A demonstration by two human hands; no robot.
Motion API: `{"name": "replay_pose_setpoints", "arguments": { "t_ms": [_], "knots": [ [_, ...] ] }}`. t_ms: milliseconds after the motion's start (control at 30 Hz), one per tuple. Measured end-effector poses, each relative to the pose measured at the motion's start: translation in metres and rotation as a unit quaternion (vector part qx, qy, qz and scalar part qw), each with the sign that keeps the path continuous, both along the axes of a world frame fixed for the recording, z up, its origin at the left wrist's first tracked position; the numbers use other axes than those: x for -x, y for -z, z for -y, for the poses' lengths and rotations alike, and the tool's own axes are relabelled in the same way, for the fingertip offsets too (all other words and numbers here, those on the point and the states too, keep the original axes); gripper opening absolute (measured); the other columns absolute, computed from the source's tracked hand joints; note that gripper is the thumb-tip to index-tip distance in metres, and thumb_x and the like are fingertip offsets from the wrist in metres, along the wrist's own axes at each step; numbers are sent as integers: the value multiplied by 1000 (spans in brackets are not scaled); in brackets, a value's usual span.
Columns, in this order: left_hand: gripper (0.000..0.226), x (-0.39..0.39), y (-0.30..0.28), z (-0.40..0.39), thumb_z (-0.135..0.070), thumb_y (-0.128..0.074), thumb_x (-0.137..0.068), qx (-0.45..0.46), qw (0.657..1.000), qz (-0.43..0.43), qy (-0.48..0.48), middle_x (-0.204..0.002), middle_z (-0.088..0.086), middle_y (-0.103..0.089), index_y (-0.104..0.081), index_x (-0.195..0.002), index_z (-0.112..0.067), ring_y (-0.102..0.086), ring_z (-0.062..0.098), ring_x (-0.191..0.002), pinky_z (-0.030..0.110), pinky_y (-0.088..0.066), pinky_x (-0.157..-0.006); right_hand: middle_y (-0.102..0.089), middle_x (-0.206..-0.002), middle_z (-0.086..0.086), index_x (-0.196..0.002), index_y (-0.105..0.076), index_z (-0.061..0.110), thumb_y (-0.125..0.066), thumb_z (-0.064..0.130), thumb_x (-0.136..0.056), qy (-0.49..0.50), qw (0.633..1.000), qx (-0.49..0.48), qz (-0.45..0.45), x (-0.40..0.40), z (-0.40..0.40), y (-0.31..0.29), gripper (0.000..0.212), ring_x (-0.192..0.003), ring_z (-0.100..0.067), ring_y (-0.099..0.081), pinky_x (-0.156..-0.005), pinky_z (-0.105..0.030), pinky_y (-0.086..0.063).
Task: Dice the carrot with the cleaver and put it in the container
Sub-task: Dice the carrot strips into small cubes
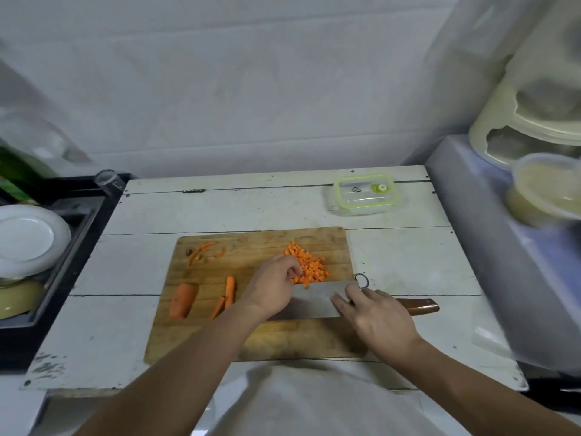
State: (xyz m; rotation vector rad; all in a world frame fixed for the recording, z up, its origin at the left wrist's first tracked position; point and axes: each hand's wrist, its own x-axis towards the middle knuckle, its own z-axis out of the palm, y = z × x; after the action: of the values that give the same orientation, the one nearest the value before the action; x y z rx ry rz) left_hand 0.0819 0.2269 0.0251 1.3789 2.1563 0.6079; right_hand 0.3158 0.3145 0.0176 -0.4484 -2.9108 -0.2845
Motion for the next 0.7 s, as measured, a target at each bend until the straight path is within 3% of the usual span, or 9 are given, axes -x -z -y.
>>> {"name": "replay_pose_setpoints", "arguments": {
  "t_ms": [133, 200, 333, 367, 433, 500, 533, 600, 700],
  "knots": [
    [46, -20, -3, -4, 3, -41, -97, 80, 993, 1, 90, -123, -4, -59, -72, -120, -21, -55, 13, -115, 33, -46, -106, -57, -90, -8, -111, -68, 16, -43, 9, -80, -10, 1000, 12, -10, -2, -8, 0, 40, -60, -27, -57, -50, -36, -49],
    [51, -20, 0, -7, 3, -41, -97, 76, 994, -22, 70, -133, -5, -56, -65, -133, -23, -49, 14, -125, 35, -40, -114, -58, -90, -9, -109, -69, 16, -39, 9, -80, -14, 1000, 12, -14, -3, -10, -2, 42, -59, -27, -57, -50, -36, -49],
    [51, -8, -13, -13, 14, -41, -95, -16, 989, 108, -102, -122, -3, -66, -70, -122, -19, -59, 14, -119, 26, -45, -107, -53, -86, -2, -106, -69, 25, -67, 9, -70, 12, 996, 87, 28, -8, -14, -10, 40, -48, -22, -49, -42, -30, -36],
    [49, -1, -22, -10, 16, -40, -94, -60, 971, 150, -174, -112, 0, -69, -71, -113, -17, -64, 19, -110, 26, -50, -99, -51, -85, 2, -104, -69, 31, -73, 10, -69, 38, 989, 135, 37, -9, -16, -13, 41, -47, -20, -48, -41, -28, -33],
    [41, 10, -36, 7, 12, -42, -95, -128, 923, 176, -318, -103, 1, -69, -71, -107, -15, -64, 18, -95, 27, -53, -86, -54, -88, 9, -102, -71, 38, -71, 16, -80, 94, 961, 259, 15, -9, -21, -12, 31, -60, -19, -59, -50, -30, -45],
    [37, 10, -40, 31, 4, -45, -99, -153, 899, 139, -386, -109, -3, -66, -69, -112, -21, -62, 14, -100, 22, -50, -84, -60, -83, 10, -91, -73, 30, -66, 21, -91, 171, 887, 429, -20, -3, -26, -16, 11, -74, -17, -62, -67, -34, -52],
    [37, 2, -36, 42, 1, -47, -101, -145, 913, 97, -368, -116, -6, -62, -68, -119, -24, -59, 12, -106, 18, -48, -87, -63, -76, 8, -84, -72, 23, -66, 21, -93, 212, 832, 510, -42, 2, -27, -22, 10, -70, -16, -62, -68, -34, -52],
    [48, -22, -22, 55, -1, -50, -99, -114, 963, -16, -244, -130, -7, -51, -57, -139, -26, -51, 10, -119, 24, -47, -102, -60, -62, 0, -79, -65, 12, -62, 17, -94, 268, 733, 621, -78, 10, -27, -31, 17, -51, -17, -57, -56, -30, -48],
    [93, -54, 4, 48, -2, -55, -88, -19, 984, -174, -29, -154, 2, -25, -9, -160, -38, -29, 22, -139, 39, -34, -117, -51, -58, -12, -93, -63, 1, -52, 10, -97, 307, 624, 713, -90, 17, -24, -49, 15, -43, -19, -44, -43, -22, -32]
  ]
}}
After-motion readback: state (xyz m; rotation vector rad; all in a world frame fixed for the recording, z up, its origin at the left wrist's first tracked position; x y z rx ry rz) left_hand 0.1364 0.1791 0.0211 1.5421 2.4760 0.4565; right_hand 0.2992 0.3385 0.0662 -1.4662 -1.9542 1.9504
